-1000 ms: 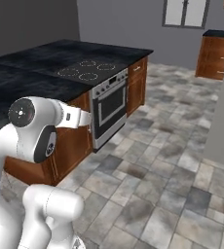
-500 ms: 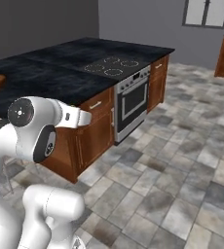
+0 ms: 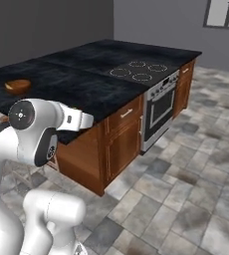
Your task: Retrieve the pear and banana from the fridge and place them into the bowl on the dining table.
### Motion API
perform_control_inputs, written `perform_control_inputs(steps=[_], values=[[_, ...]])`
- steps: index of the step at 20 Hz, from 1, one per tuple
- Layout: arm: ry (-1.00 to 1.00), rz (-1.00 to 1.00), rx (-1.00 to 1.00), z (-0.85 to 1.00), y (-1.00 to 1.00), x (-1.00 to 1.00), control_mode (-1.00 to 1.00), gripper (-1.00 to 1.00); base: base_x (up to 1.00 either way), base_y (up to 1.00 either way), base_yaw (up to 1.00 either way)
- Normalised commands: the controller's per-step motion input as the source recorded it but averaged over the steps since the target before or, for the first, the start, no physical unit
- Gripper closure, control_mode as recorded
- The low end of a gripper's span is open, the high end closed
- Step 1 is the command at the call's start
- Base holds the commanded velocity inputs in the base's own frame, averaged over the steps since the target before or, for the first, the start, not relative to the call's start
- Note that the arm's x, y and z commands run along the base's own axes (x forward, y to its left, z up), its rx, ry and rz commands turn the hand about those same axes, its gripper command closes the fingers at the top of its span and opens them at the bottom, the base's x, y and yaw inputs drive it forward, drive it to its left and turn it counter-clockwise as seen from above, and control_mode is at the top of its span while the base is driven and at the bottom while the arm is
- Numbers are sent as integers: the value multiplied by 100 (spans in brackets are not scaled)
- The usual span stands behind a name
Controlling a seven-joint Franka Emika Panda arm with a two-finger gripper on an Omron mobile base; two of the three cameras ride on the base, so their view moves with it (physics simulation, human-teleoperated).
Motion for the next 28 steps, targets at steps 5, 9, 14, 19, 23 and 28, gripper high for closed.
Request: perform_control_inputs(steps=[5,9,14,19,23,28], values=[[0,0,0,0,0,0,100,100,51,100,0],[0,0,0,0,0,0,100,100,12,100,0],[0,0,0,0,0,0,100,100,0,100,0],[0,0,0,0,0,0,100,100,0,100,0],[0,0,0,0,0,0,100,100,0,100,0],[0,0,0,0,0,0,100,100,16,100,0]])
